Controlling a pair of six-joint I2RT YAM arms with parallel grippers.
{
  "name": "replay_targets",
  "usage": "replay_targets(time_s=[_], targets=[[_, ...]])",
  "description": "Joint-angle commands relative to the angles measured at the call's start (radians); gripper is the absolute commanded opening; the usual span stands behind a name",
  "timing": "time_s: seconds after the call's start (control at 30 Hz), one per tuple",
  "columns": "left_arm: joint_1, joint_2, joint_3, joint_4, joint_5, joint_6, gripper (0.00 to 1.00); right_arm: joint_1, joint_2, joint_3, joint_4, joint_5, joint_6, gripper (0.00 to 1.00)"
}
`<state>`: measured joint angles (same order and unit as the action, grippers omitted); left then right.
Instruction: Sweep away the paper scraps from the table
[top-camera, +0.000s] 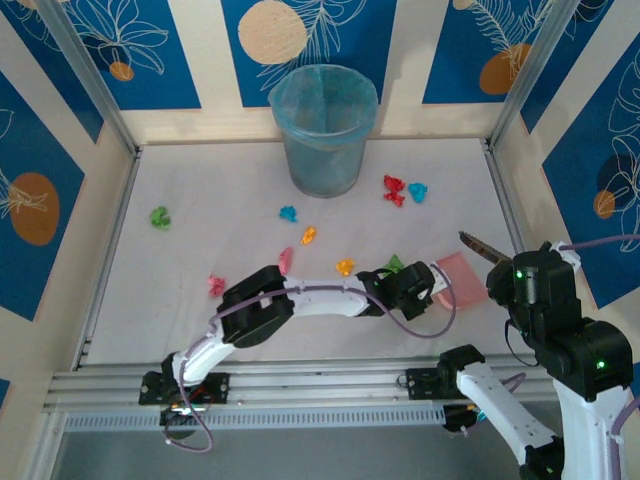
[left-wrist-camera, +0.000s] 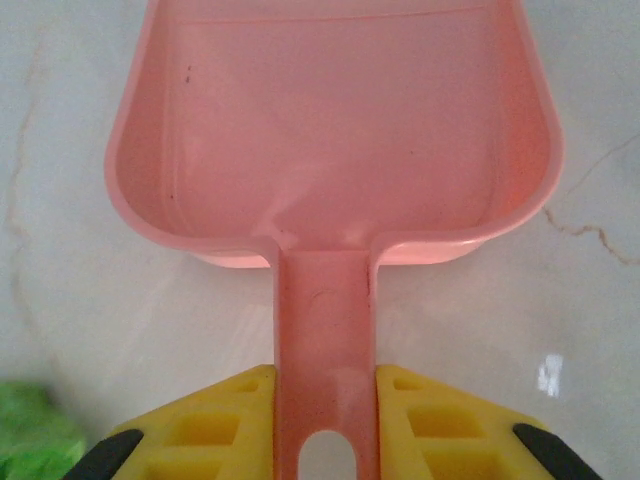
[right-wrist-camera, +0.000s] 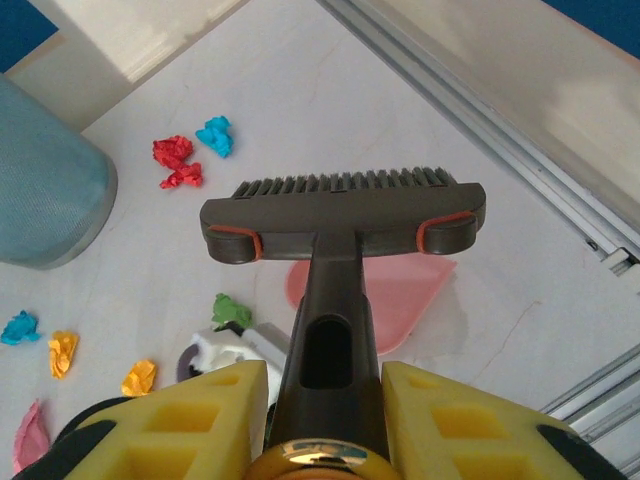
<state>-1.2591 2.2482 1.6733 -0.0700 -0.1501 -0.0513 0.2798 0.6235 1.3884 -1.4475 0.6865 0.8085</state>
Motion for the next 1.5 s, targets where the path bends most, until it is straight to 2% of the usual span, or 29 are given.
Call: replay_targets(time_s=[0.0, 0.2, 0.3, 0.43, 0.57, 0.8, 0.97, 1.07, 1.23, 1.33, 1.47], targets=[[-0.003, -0.167, -0.101, 0.147, -0.058, -0.026, 0.13, -0.003, -0.025, 0.027, 0.077, -0.048, -0.024, 0.0], [-0.002, -0.379, -0.333, 0.247, -0.101, -0.044, 0.1, 0.001, -0.034, 0.046, 0.153, -0.14, -0.043, 0.0], [-0.001, -0.476, -0.431, 0.256, -0.158, -0.06, 0.1, 0.004, -0.031, 0.057, 0.22, -0.216, -0.055, 0.0], [0.0, -0.59, -0.536, 0.208, -0.247, -0.094, 0.11, 0.006, -0.017, 0.089, 0.32, -0.319, -0.06, 0.0], [0.001, -0.699, -0.632, 0.122, -0.29, -0.14, 0.11, 0.008, 0.028, 0.108, 0.382, -0.416, -0.085, 0.0], [0.001, -0.874, -0.805, -0.081, -0.283, -0.212, 0.11, 0.008, 0.063, -0.059, 0.537, -0.572, -0.091, 0.0], [-0.005, -0.982, -0.954, -0.088, -0.207, -0.258, 0.12, 0.008, 0.102, -0.133, 0.622, -0.604, -0.106, 0.0], [-0.005, -1.001, -1.018, -0.064, -0.181, -0.268, 0.12, 0.008, 0.123, -0.158, 0.66, -0.614, -0.111, 0.0], [-0.017, -0.947, -1.068, 0.039, -0.097, -0.255, 0.1, 0.008, 0.127, -0.192, 0.687, -0.612, -0.11, 0.0], [-0.024, -0.903, -1.067, 0.096, -0.049, -0.246, 0.09, 0.008, 0.115, -0.204, 0.678, -0.599, -0.117, 0.0], [-0.029, -0.83, -1.029, 0.111, -0.046, -0.232, 0.09, 0.007, 0.088, -0.232, 0.653, -0.582, -0.119, 0.0]])
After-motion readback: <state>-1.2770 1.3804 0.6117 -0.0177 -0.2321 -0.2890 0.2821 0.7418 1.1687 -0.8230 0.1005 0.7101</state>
